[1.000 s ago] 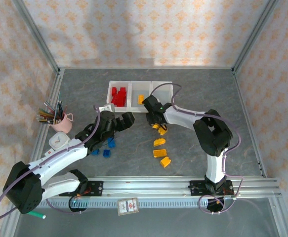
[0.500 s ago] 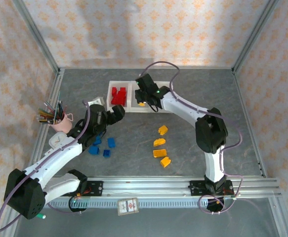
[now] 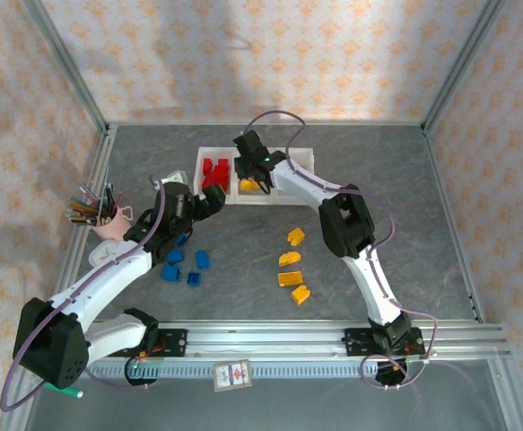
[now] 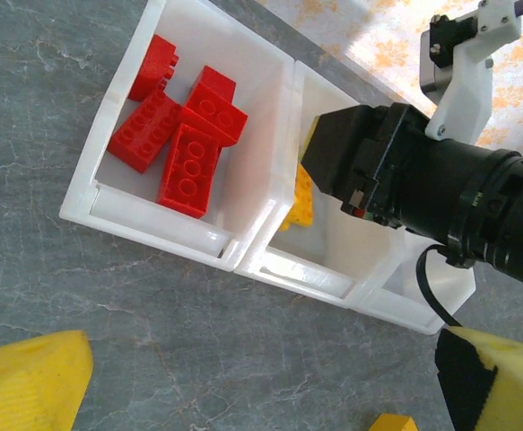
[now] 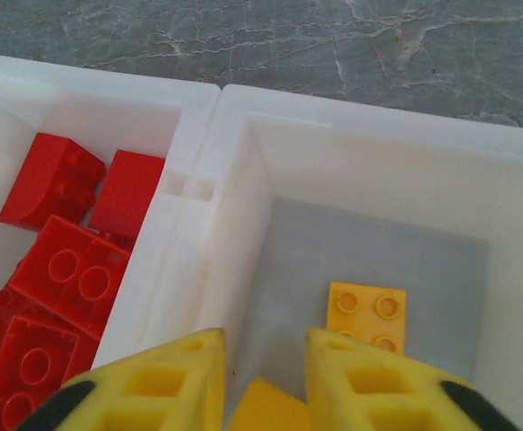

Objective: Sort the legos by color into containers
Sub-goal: Place the lego in the container, then pick up the lego from the center of the table.

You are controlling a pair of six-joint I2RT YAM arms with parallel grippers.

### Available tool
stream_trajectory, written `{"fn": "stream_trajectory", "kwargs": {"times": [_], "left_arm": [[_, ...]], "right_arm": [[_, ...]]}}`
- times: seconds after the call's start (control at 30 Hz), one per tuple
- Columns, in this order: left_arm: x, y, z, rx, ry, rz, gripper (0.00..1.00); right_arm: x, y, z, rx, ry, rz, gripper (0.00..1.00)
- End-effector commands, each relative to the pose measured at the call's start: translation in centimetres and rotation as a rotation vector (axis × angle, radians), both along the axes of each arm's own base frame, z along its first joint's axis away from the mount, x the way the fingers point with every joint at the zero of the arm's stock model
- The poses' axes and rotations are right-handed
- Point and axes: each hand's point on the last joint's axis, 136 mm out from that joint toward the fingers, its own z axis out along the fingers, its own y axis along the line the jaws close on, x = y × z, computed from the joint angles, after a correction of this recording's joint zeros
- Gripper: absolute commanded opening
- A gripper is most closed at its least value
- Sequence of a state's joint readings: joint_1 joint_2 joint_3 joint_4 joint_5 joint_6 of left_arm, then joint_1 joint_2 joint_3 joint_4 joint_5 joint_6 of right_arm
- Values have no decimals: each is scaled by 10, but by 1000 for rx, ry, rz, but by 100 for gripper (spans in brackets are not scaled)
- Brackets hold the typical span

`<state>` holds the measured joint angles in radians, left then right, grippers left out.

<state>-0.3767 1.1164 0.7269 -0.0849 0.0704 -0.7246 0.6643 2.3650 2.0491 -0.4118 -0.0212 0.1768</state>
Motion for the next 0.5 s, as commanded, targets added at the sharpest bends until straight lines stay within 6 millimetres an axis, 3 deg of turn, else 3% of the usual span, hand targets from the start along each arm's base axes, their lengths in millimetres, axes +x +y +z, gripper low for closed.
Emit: {"fn": "stream_trajectory", "kwargs": {"times": [0.0, 0.27, 0.47], "left_arm": [[10, 2, 21, -5, -60, 16, 99], [8, 1, 22, -3, -59, 0, 99], [2, -8, 24, -34, -66, -45, 99]], "right_arm": [[10, 0, 23, 8, -54, -10, 34], [-11, -7, 56, 54, -62, 15, 39], [-41, -36, 72, 39, -62, -5, 43]]}}
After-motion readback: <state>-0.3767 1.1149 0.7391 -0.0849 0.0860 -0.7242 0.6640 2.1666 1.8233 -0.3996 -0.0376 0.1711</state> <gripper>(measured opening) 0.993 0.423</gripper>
